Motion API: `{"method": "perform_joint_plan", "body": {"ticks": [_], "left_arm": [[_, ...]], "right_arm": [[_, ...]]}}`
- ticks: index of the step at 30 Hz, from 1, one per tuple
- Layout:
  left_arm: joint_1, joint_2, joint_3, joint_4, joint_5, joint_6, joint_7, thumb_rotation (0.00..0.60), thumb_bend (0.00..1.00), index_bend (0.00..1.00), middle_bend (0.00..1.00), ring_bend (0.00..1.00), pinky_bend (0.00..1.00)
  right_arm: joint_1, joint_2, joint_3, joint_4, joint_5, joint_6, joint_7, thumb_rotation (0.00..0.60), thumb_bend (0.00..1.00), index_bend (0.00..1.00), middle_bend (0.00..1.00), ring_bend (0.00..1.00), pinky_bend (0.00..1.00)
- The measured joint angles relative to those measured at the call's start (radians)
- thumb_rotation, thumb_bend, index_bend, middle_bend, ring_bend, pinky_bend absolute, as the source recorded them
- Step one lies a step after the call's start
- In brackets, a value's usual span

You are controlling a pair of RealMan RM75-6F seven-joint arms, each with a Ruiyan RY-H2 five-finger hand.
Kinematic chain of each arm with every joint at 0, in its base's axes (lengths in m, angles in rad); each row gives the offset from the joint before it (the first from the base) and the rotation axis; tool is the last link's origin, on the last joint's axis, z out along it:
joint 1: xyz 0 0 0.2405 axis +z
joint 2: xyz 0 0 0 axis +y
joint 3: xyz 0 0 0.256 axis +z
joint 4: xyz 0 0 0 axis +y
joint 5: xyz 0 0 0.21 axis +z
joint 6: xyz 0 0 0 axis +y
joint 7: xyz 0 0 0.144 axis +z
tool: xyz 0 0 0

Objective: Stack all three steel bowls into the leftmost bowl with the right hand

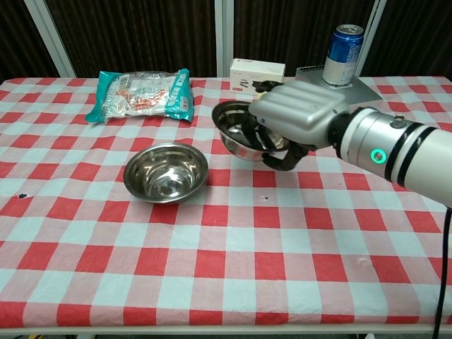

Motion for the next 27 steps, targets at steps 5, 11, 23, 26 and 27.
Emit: {"method": "perform_joint_plan", "body": {"ticks": [5,11,23,26,27], "left_arm": [[0.000,-0.001,0.002,-0.003,0.002,0.001,0.005,0.600,0.08,0.19,0.19,0.15,0.25],[0.001,-0.001,0.003,-0.001,0.002,0.001,0.003,0.600,0.08,0.19,0.19,0.15,0.25],[0.000,-0.002,-0.001,0.014,0.002,0.001,-0.021,0.600,0.08,0.19,0.19,0.15,0.25],[-0.001,-0.001,-0.002,0.018,0.002,0.001,-0.023,0.600,0.08,0.19,0.19,0.15,0.25],[-0.002,-0.001,-0.004,0.019,0.002,0.001,-0.023,0.600,0.08,0.19,0.19,0.15,0.25]], "right_arm": [[0.055,-0.023,0.028,-0.026,0.007,-0.031,-0.059,0.600,0.37,0.67,0.58,0.28,0.05],[0.114,-0.093,0.044,-0.016,0.056,-0.078,-0.118,0.600,0.37,0.67,0.58,0.28,0.05],[0.198,-0.196,0.082,0.098,0.112,-0.107,-0.147,0.600,0.35,0.67,0.58,0.28,0.05],[0.208,-0.199,0.080,0.110,0.122,-0.128,-0.139,0.600,0.11,0.60,0.52,0.26,0.04],[0.211,-0.197,0.079,0.111,0.126,-0.138,-0.135,0.600,0.03,0.53,0.48,0.22,0.02]]}}
